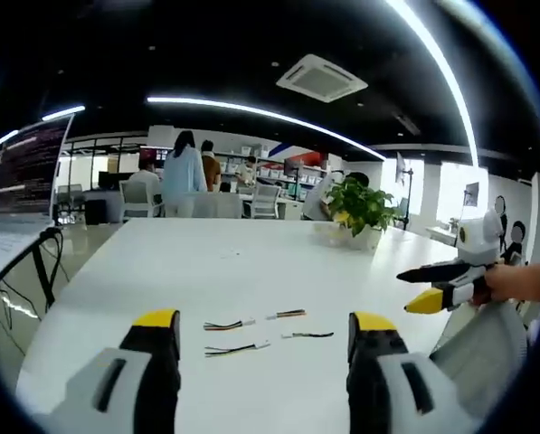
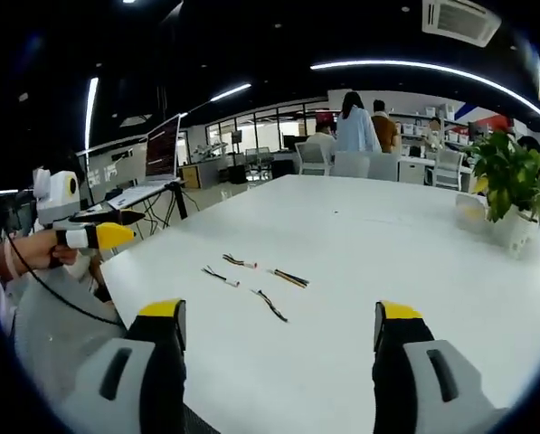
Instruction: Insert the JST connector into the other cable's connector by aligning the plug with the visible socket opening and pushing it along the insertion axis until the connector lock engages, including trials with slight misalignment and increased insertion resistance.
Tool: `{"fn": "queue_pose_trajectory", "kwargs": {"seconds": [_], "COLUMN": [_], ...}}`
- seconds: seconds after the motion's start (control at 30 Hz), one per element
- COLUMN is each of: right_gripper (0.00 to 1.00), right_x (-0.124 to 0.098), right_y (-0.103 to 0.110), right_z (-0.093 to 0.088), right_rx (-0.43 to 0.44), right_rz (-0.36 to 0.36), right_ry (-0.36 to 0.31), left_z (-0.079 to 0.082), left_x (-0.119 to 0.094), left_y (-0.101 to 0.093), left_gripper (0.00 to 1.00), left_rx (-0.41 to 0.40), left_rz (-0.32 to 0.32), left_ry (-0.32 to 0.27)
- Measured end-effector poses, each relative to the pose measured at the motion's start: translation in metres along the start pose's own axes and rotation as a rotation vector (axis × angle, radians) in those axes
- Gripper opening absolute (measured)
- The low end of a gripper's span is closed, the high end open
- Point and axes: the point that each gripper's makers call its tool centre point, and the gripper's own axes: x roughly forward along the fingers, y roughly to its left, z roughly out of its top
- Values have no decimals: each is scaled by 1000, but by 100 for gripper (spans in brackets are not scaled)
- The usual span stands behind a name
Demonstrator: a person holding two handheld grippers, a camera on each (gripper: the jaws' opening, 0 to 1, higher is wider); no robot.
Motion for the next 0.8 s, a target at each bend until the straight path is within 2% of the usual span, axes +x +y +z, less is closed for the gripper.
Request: {"fn": "queue_pose_trajectory", "kwargs": {"seconds": [0.43,0.8], "right_gripper": [85,84], "right_x": [-4,-3], "right_y": [-6,-4], "right_z": [2,-1], "right_rx": [16,11], "right_rz": [-33,-23], "right_ry": [-12,7], "left_z": [-1,-2], "left_x": [-2,-1], "left_y": [-2,-3], "left_gripper": [73,73], "left_rx": [18,9], "left_rz": [0,-8], "left_ry": [7,14]}}
